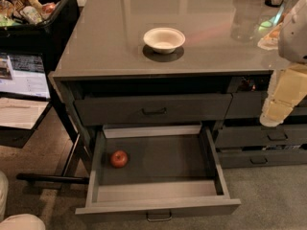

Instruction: Pick apple from middle drawer and place on counter

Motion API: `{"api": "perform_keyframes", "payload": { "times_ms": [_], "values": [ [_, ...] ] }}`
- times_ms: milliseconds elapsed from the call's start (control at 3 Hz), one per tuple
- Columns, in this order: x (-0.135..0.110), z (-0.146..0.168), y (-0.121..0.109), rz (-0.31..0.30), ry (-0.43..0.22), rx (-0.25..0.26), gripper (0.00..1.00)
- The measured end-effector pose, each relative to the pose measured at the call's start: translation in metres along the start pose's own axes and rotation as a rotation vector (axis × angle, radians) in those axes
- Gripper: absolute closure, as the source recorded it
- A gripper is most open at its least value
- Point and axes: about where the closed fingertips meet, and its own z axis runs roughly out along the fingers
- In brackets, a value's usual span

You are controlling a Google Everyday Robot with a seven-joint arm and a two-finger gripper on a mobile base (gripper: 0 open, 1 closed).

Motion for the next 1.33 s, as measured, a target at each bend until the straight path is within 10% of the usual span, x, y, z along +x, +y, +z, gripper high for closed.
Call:
{"api": "perform_keyframes", "payload": {
  "times_ms": [667, 1333],
  "values": [
    [-0.001, 0.002, -0.001, 0.024, -0.023, 0.006, 0.0],
    [-0.016, 0.112, 0.001, 0.199, -0.184, -0.071, 0.0]
  ]
}}
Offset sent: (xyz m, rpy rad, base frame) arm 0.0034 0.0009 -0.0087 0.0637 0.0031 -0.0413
